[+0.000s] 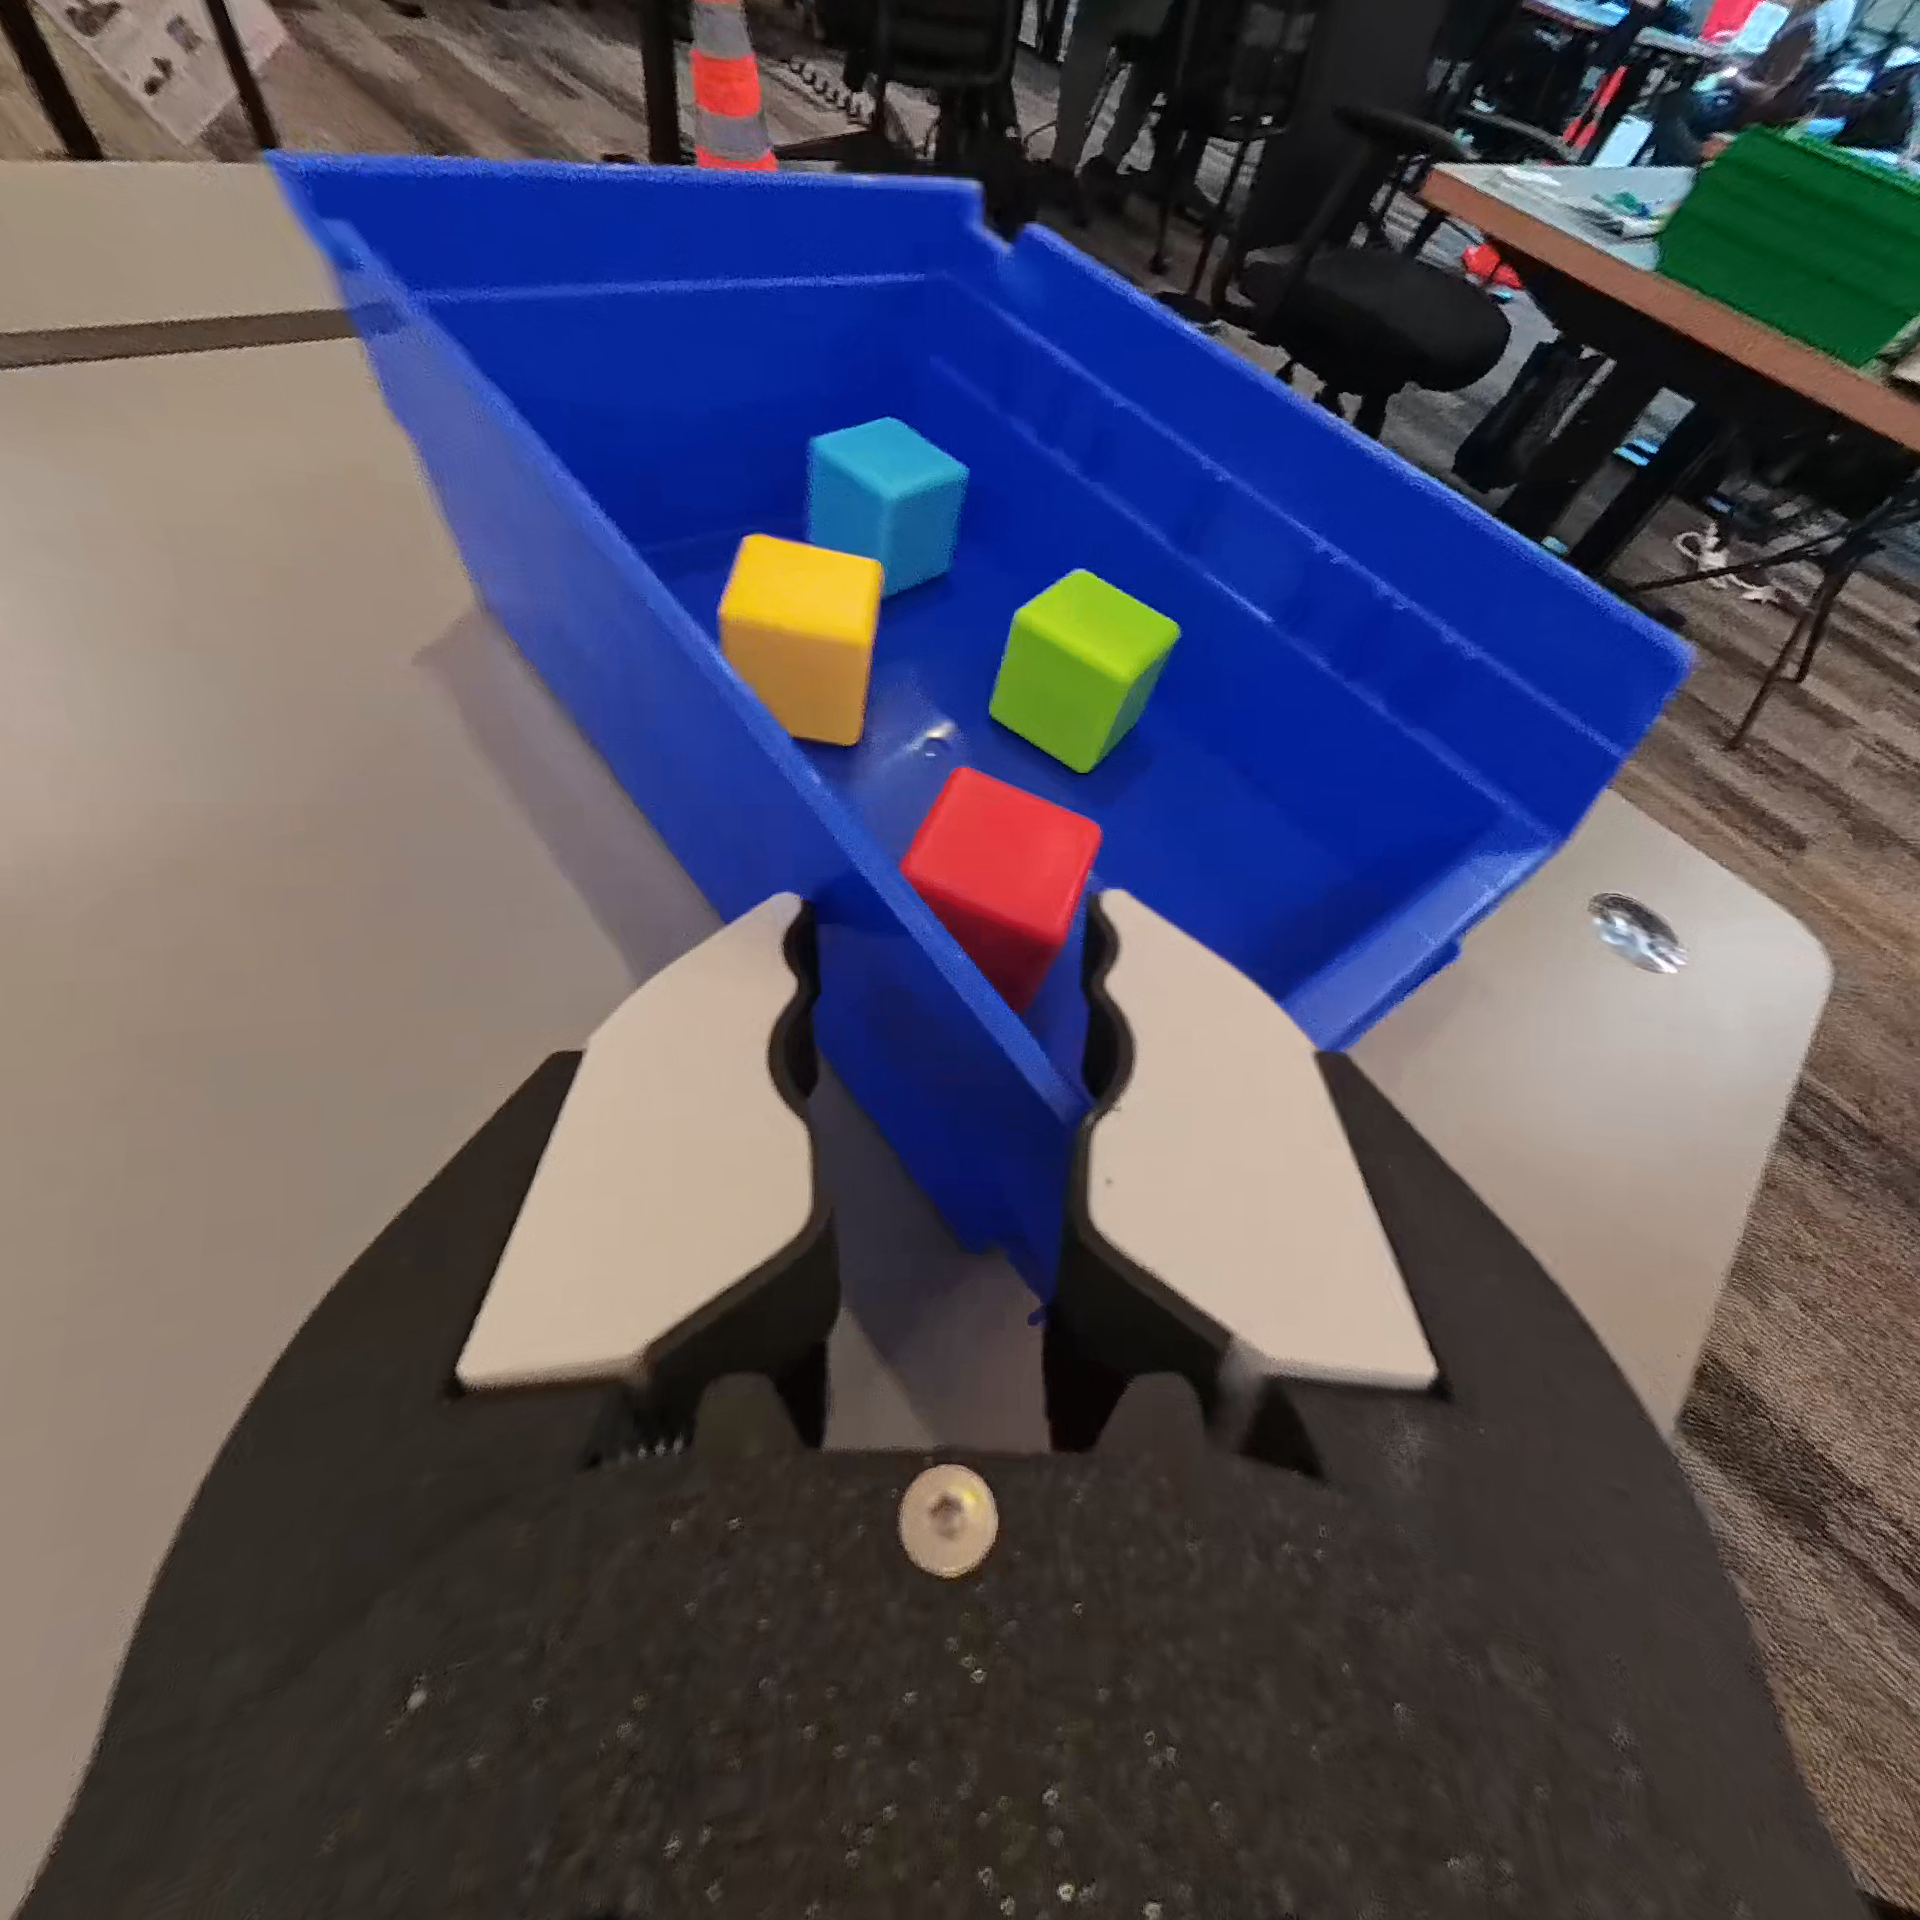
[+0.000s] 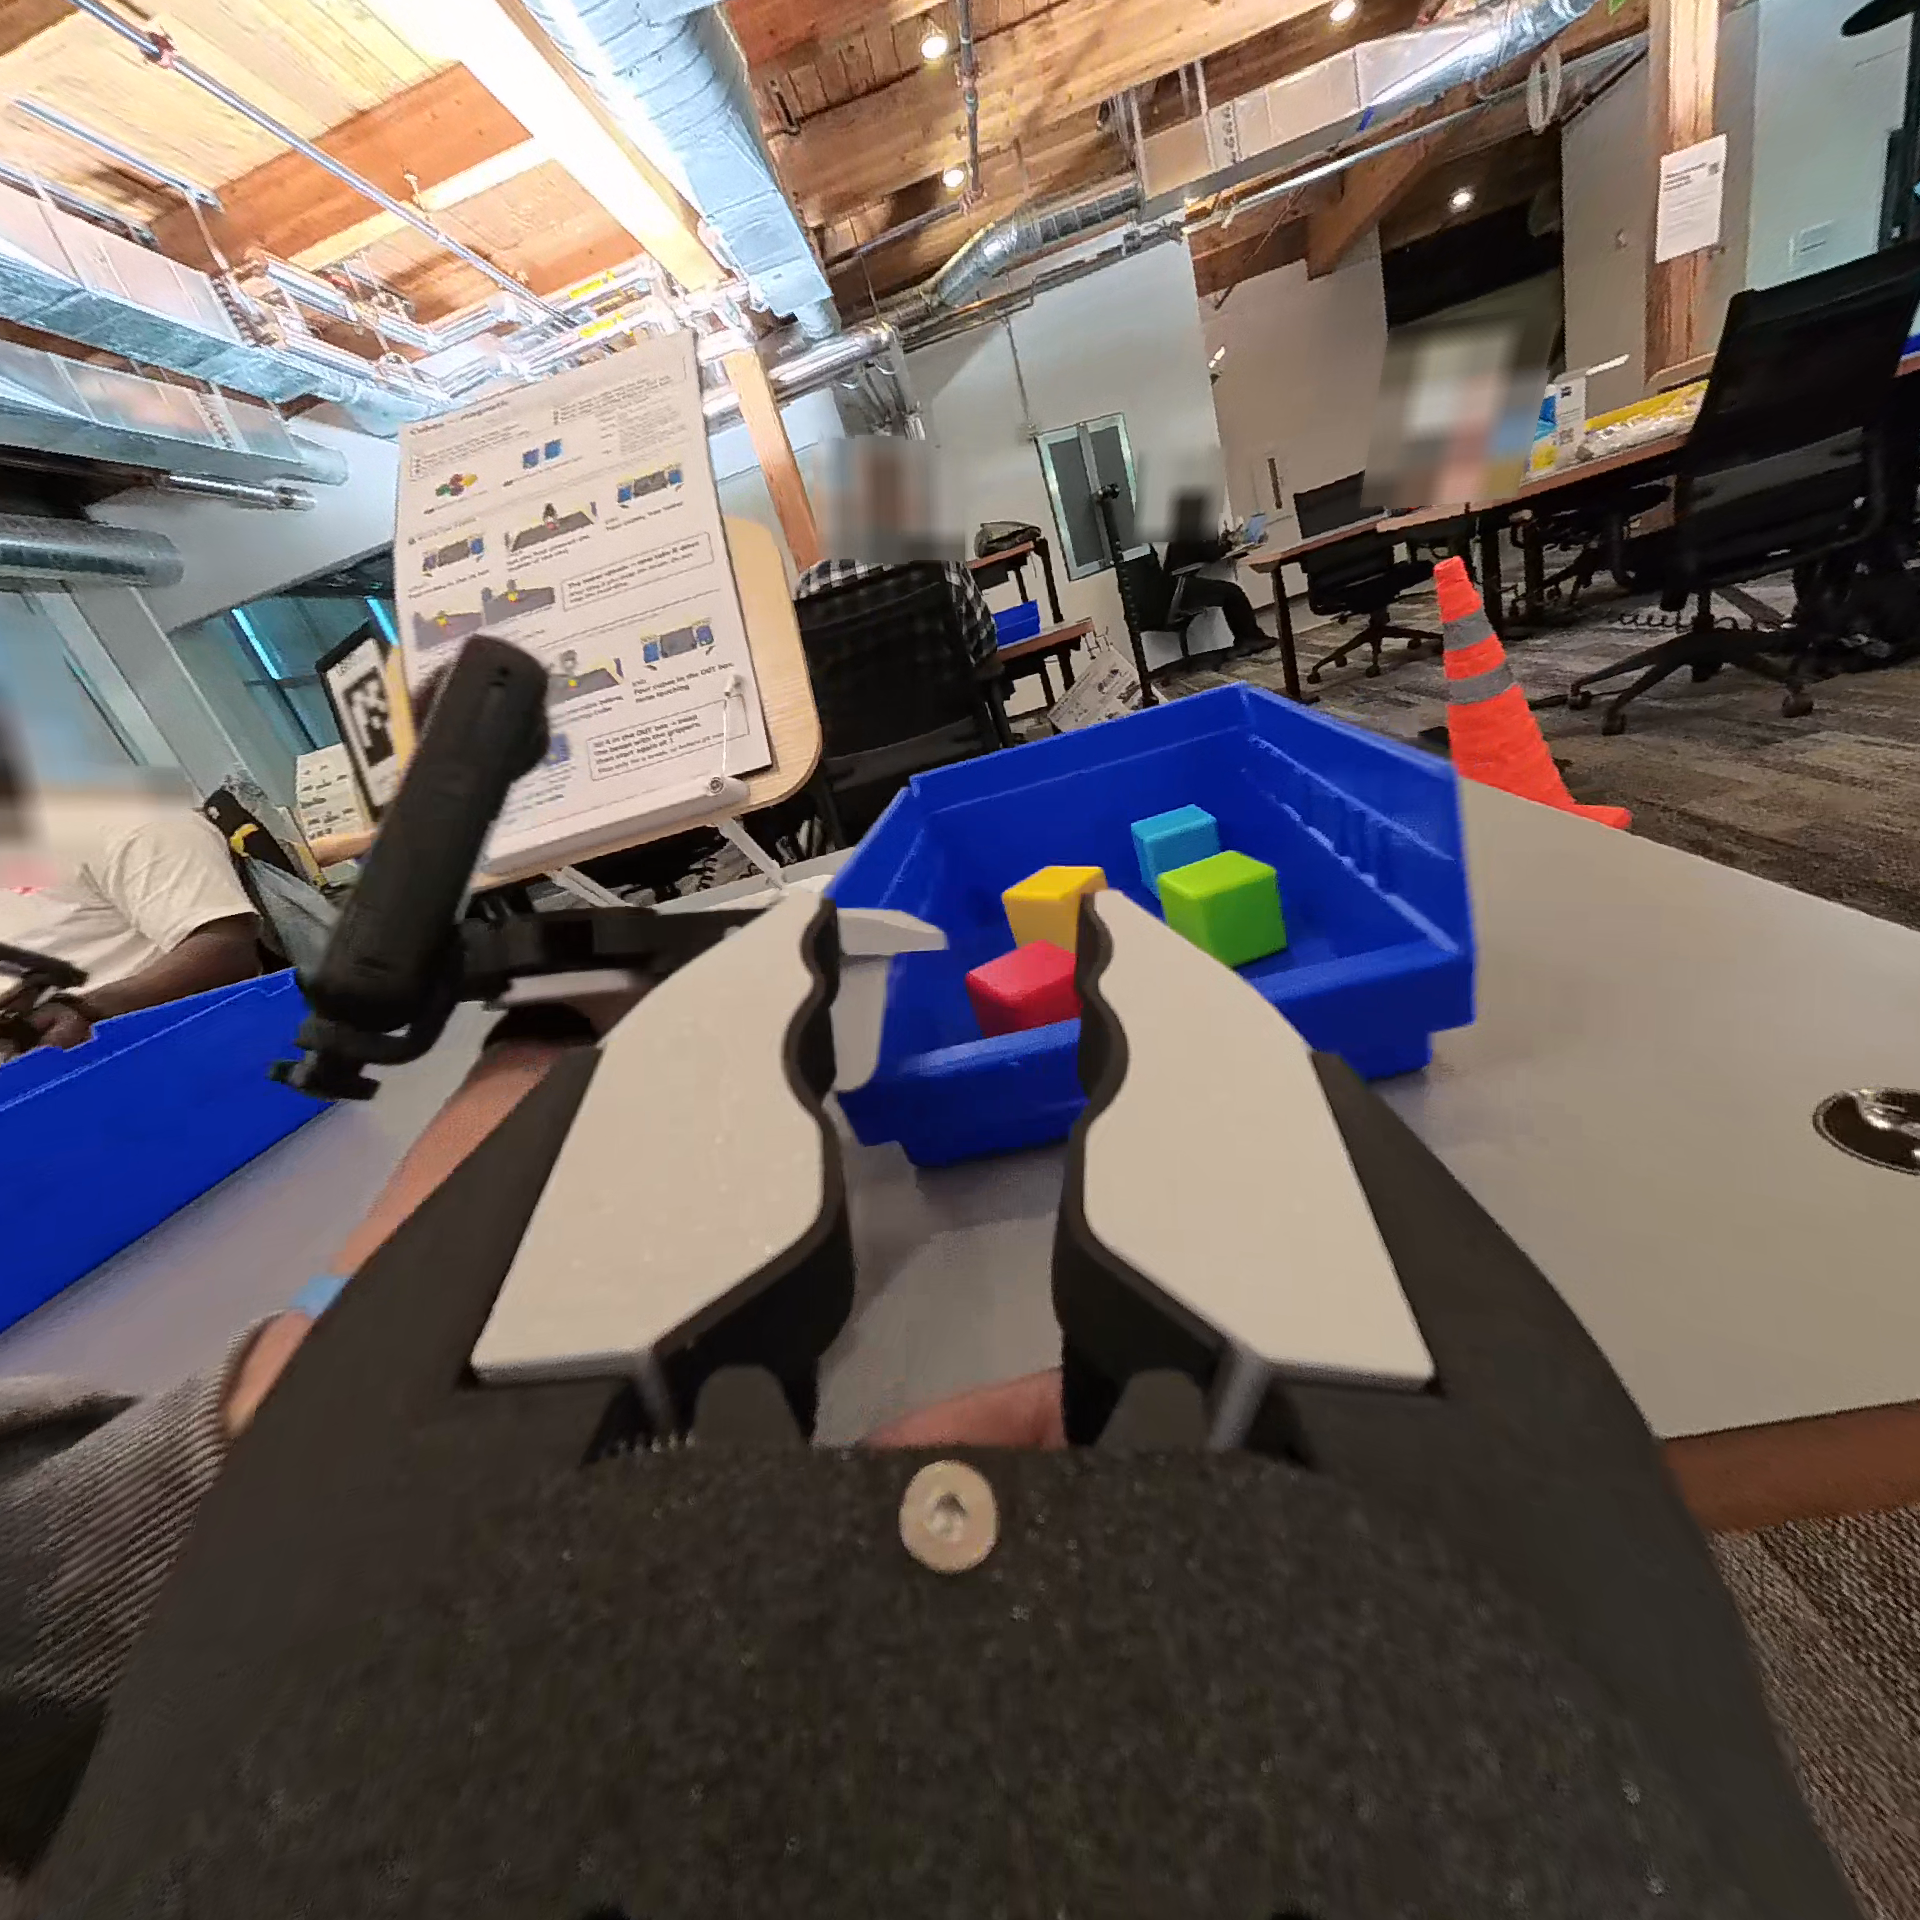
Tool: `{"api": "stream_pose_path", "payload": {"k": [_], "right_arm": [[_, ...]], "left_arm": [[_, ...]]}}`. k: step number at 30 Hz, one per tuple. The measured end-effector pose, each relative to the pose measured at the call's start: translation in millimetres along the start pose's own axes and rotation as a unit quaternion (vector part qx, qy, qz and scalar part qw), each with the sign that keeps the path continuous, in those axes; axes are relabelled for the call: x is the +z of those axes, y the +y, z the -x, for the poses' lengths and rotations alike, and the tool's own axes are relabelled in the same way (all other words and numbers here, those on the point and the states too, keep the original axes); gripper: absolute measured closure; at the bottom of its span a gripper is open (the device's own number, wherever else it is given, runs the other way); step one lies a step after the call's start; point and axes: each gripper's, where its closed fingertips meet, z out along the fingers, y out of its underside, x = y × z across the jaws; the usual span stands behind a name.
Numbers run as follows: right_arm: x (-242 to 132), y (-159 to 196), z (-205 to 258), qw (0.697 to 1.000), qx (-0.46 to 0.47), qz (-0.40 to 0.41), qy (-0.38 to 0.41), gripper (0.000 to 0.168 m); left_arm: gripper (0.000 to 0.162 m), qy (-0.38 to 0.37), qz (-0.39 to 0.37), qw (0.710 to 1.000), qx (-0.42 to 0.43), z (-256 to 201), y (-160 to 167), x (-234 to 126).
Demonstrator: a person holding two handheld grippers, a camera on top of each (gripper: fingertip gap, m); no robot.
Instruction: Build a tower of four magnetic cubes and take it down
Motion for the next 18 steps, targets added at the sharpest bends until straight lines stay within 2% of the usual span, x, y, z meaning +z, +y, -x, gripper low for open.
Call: {"api": "stream_pose_path", "payload": {"k": [5, 7, 13, 18], "right_arm": [[2, 13, -24, 0.997, -0.007, 0.036, 0.064, 0.125], [5, 24, -32, 0.993, -0.015, 0.071, 0.089, 0.124], [15, 54, -37, 0.979, -0.052, 0.150, 0.125, 0.116], [19, 57, 3, 0.982, -0.103, 0.148, 0.060, 0.115]], "left_arm": [[0.148, -0.062, -0.010, 0.998, -0.008, 46, -4, -20], [0.156, -0.084, -0.014, 0.996, -0.020, 64, -3, -32], [0.158, -0.075, -0.023, 0.996, -0.036, 73, 9, -67], [0.158, -0.088, -0.039, 0.995, -0.029, 69, 18, -86]]}}
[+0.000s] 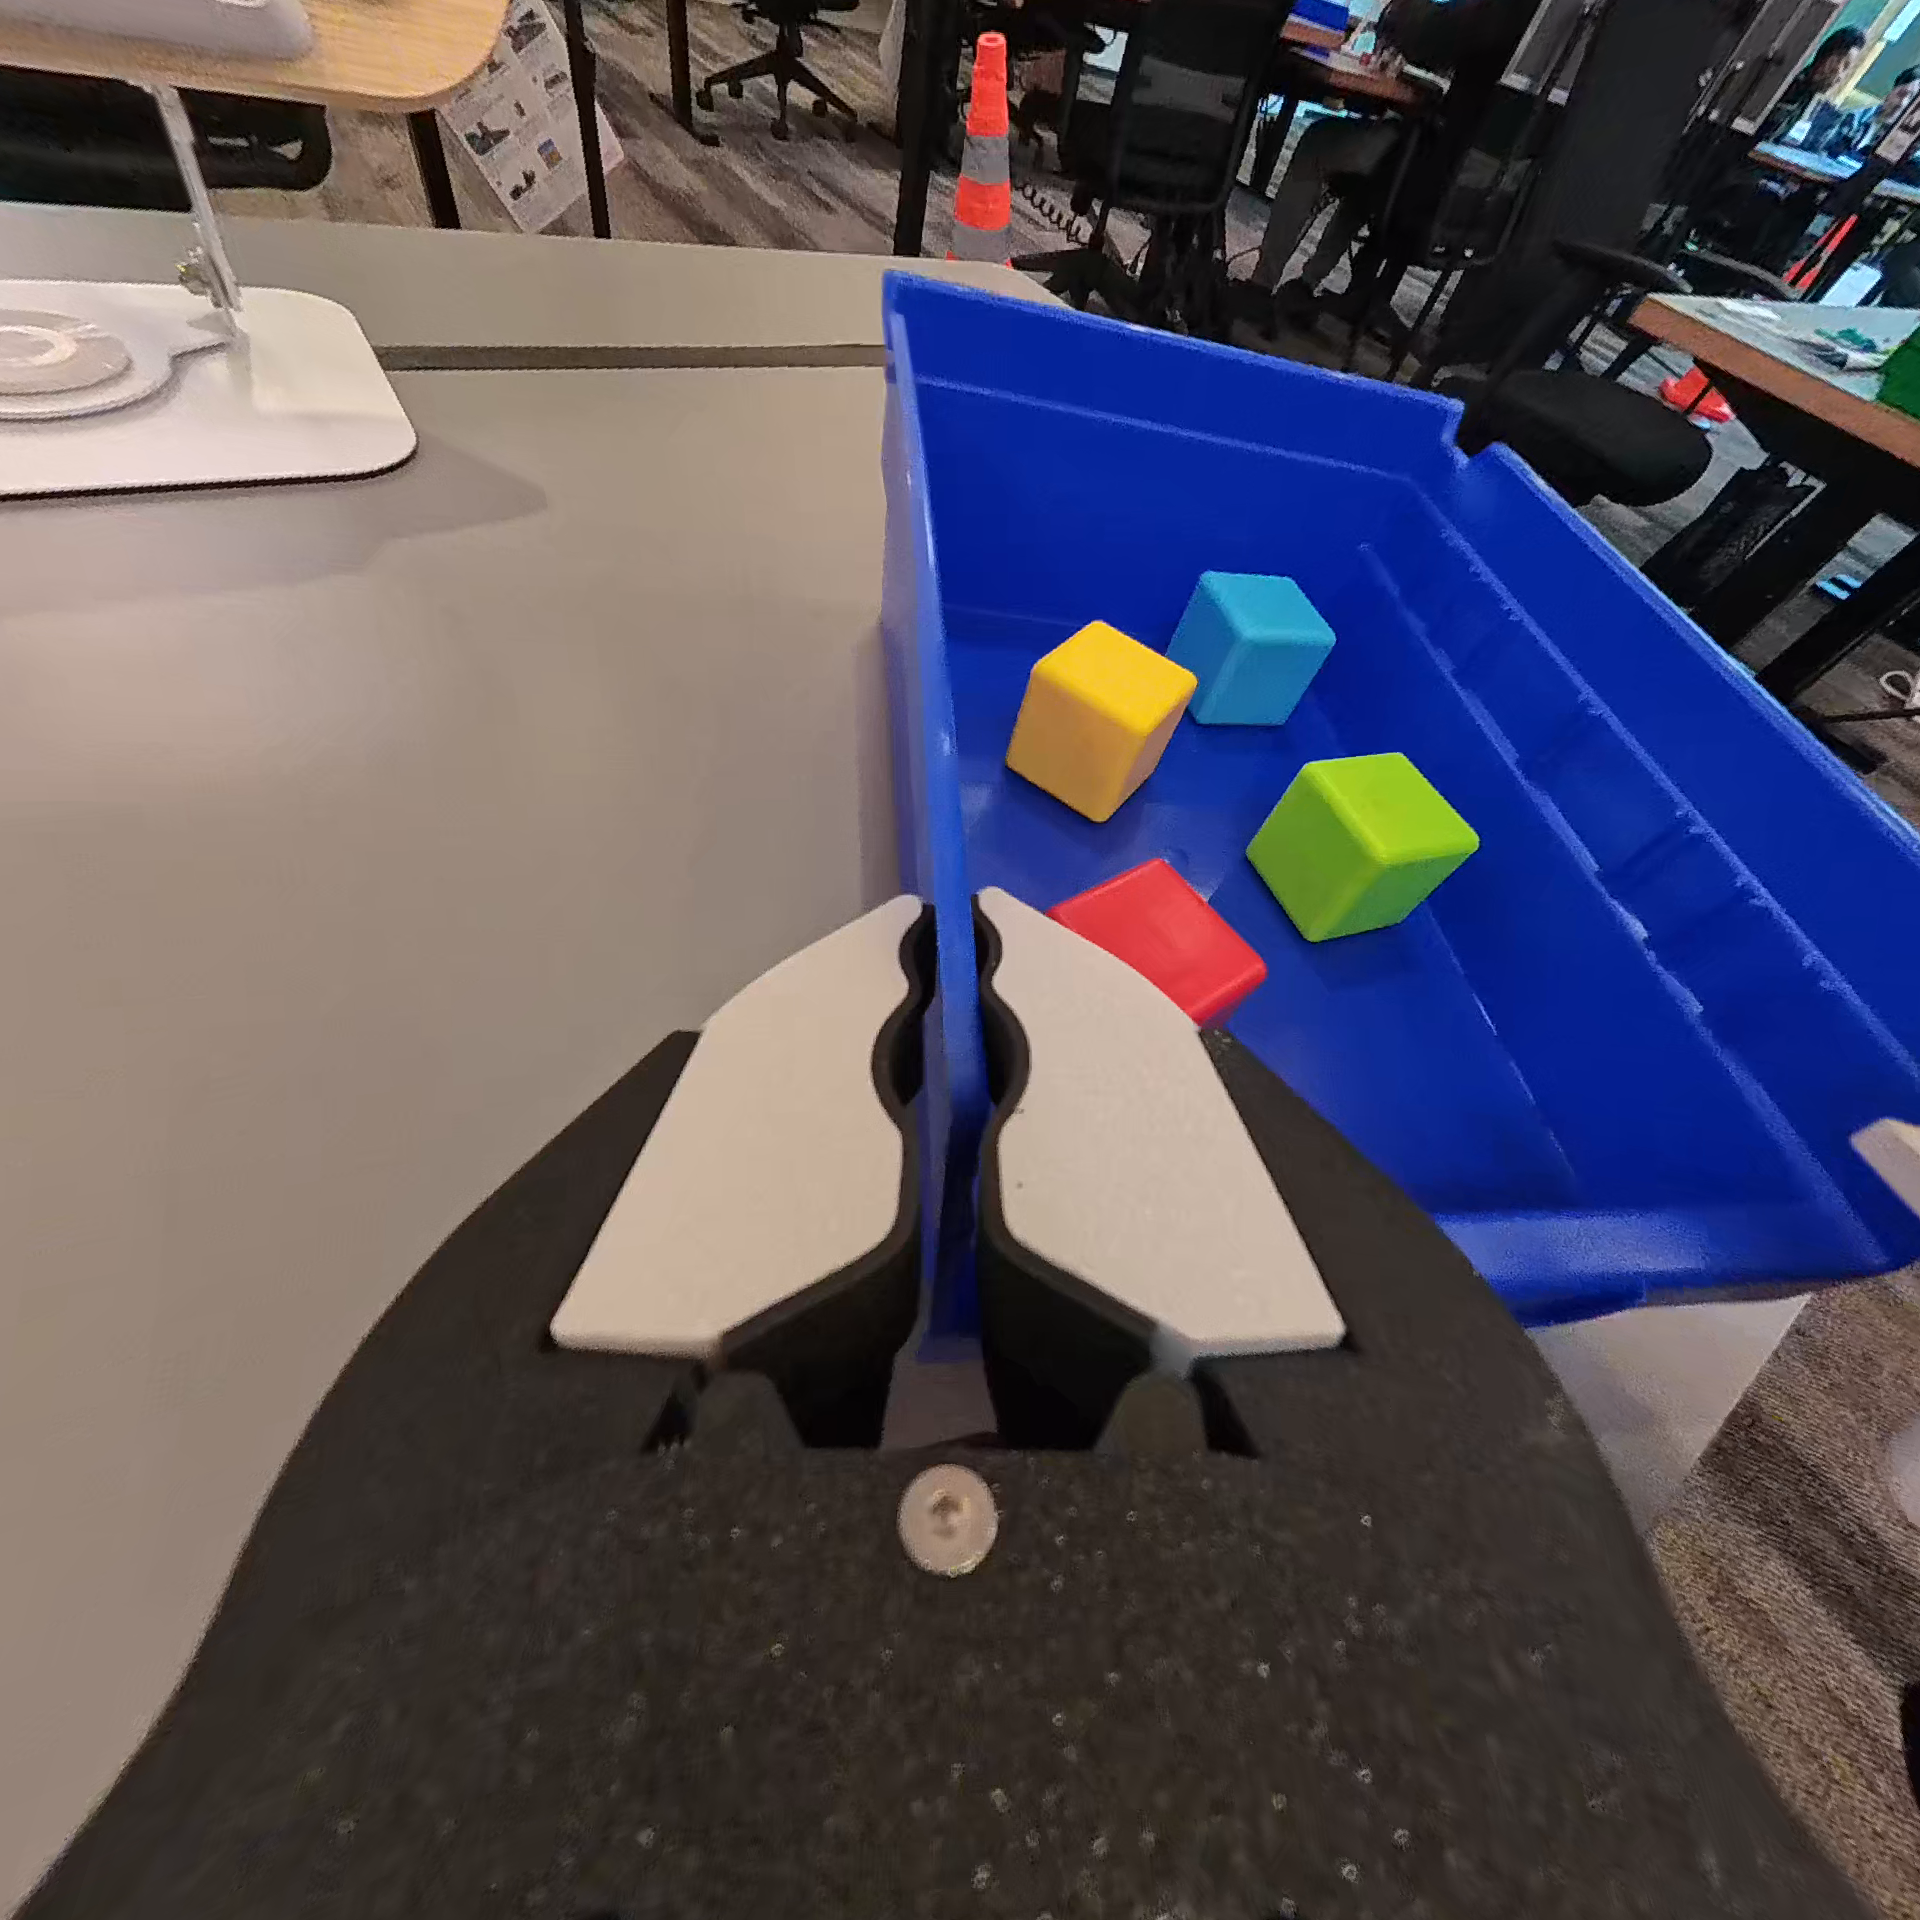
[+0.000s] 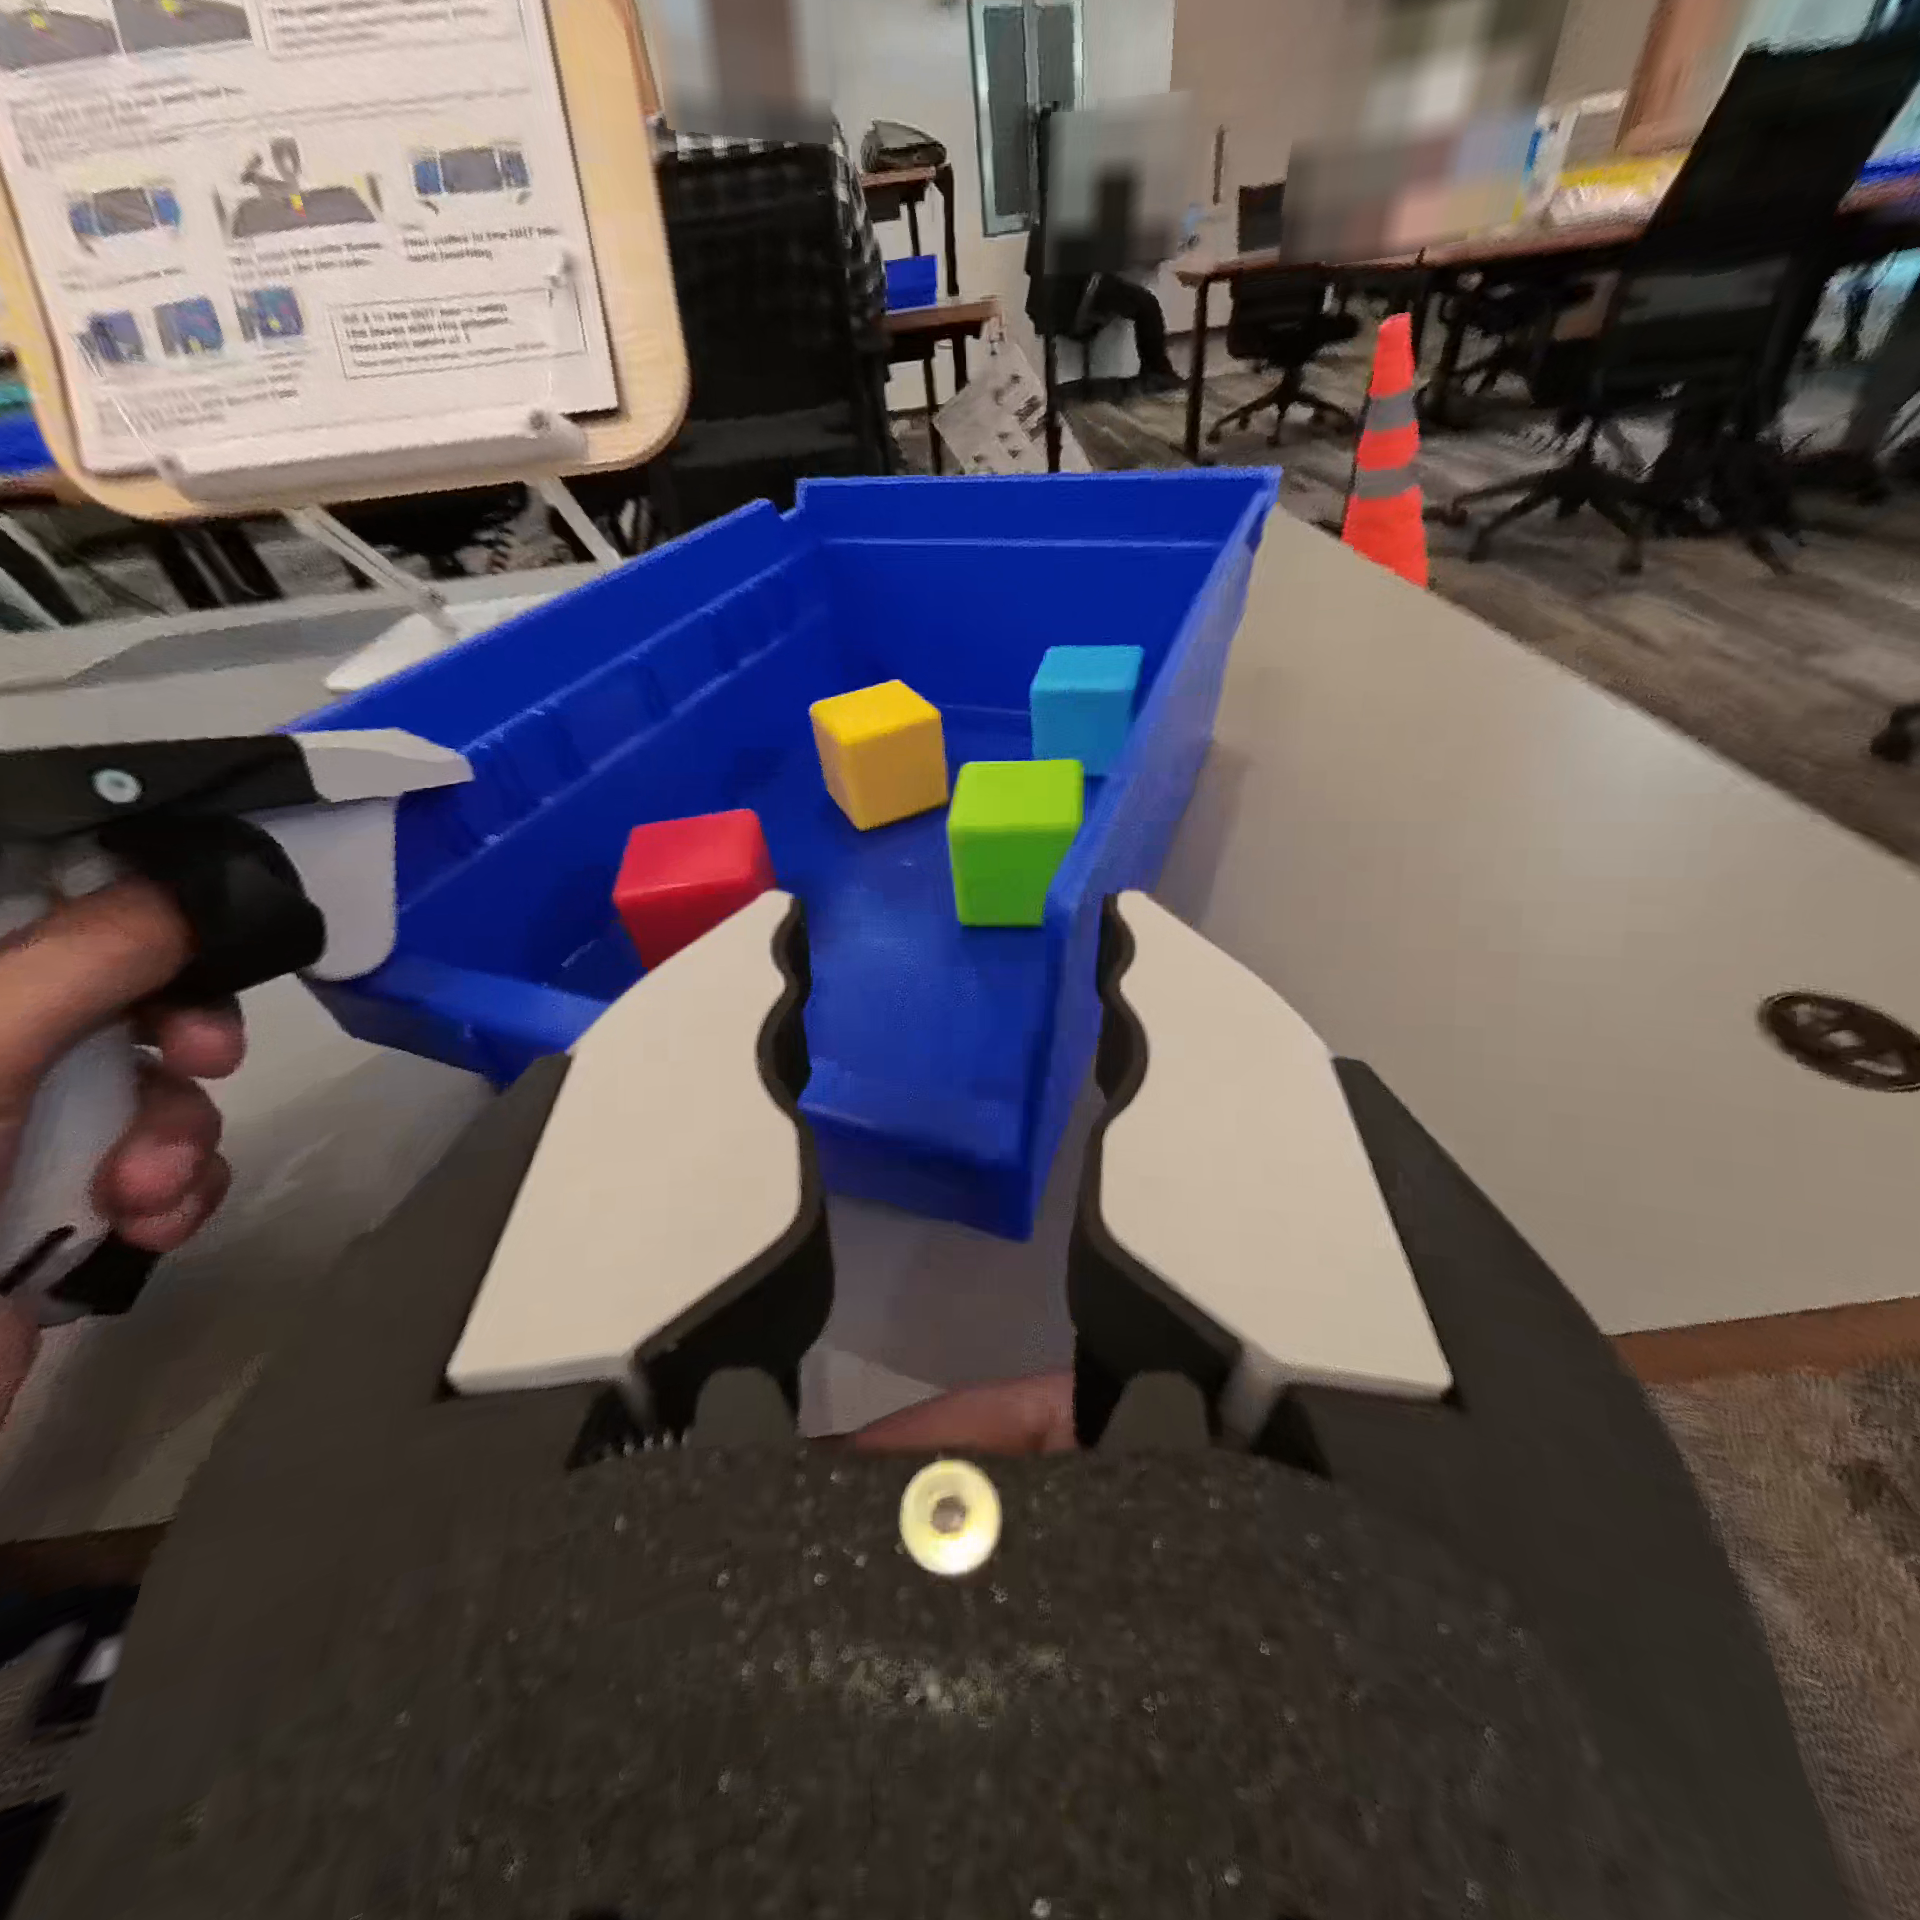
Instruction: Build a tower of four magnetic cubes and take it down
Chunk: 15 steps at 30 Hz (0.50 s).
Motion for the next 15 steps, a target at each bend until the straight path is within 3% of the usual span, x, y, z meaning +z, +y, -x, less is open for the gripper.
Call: {"api": "stream_pose_path", "payload": {"k": [4, 8, 10, 15], "right_arm": [[4, 6, -11, 0.997, -0.029, 0.018, 0.075, 0.132], [15, 8, -5, 0.997, 0.007, 0.037, 0.061, 0.144], [15, 8, -5, 0.996, 0.036, 0.047, 0.070, 0.165], [22, -5, 44, 0.998, 0.029, 0.032, 0.046, 0.165]], "left_arm": [[0.158, -0.005, 0.001, 1.000, 0.007, 3, 3, -11], [0.158, -0.021, -0.004, 1.000, 0.017, 7, 7, -26], [0.158, -0.041, -0.009, 0.999, 0.022, 15, 5, -35], [0.158, -0.076, -0.036, 0.996, 0.018, 53, -9, -68]]}}
